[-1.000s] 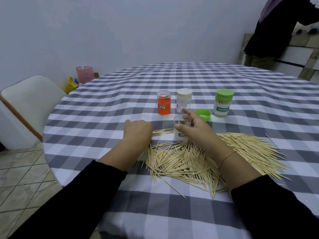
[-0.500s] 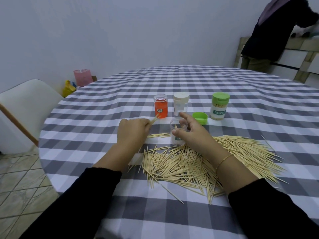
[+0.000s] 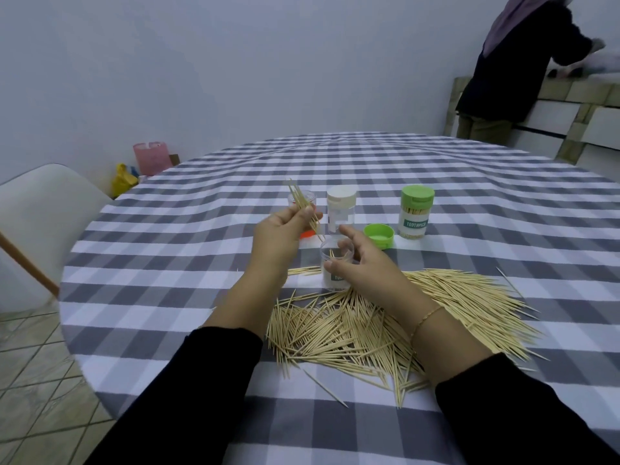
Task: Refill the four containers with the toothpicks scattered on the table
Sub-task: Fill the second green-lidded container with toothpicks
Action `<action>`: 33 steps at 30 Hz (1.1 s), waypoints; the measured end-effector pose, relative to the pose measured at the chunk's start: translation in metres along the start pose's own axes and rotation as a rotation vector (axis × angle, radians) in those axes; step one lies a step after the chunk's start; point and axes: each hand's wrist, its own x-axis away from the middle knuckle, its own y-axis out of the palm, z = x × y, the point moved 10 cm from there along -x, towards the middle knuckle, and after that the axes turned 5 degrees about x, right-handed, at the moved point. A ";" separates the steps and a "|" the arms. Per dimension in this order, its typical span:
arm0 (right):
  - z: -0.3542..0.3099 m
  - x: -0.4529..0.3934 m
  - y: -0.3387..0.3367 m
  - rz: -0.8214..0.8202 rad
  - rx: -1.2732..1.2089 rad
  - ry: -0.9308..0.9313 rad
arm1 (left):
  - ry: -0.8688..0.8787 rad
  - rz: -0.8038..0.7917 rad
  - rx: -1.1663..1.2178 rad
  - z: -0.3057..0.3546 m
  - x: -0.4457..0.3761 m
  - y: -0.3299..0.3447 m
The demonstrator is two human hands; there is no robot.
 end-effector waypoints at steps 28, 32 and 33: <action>0.063 0.006 -0.082 -0.192 0.982 0.420 | -0.010 -0.206 -0.321 -0.025 0.016 0.027; 0.059 0.002 -0.079 -0.116 1.105 0.394 | -0.083 -0.322 -0.280 -0.036 0.019 0.035; 0.055 0.001 -0.080 -0.076 1.122 0.382 | -0.109 -0.366 -0.302 -0.042 0.021 0.038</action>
